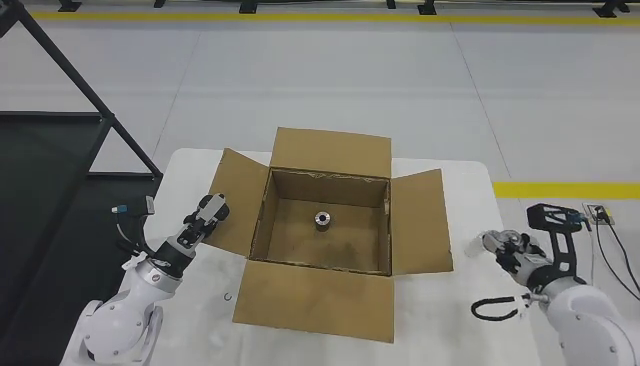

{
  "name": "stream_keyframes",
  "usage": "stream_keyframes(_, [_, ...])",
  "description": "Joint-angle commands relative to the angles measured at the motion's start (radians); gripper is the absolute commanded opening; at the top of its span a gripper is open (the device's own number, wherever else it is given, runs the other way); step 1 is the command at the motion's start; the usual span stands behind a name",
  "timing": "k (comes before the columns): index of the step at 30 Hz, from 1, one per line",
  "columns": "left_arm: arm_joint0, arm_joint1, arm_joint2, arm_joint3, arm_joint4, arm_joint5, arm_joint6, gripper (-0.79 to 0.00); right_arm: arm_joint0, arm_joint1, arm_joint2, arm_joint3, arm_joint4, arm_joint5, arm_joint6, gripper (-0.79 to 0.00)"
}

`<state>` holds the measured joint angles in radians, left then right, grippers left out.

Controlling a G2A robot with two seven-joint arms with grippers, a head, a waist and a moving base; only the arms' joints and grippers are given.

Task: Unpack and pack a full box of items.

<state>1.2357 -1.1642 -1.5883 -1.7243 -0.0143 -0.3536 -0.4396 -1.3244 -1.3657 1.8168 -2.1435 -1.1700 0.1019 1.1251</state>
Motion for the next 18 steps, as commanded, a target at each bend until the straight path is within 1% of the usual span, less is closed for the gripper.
stream_keyframes(1, [0.0,0.0,0.0,0.0,0.0,0.0,0.0,0.0,-0.005,0.003,0.003,0.056,-0.009,-0.006,0.001,-0.785])
stream_keyframes(6, [0.0,0.0,0.0,0.0,0.0,0.0,0.0,0.0,-0.009,0.011,-0.025,0.144,-0.038,-0.058,-0.002,-0.785])
stream_keyframes(13, [0.0,0.0,0.0,0.0,0.0,0.0,0.0,0.0,0.028,0.02,-0.074,0.226,-0.105,-0.066,0.026,-0.785])
stream_keyframes(18, [0.0,0.0,0.0,0.0,0.0,0.0,0.0,0.0,0.061,0.026,-0.108,0.275,-0.14,-0.094,0.054,-0.785])
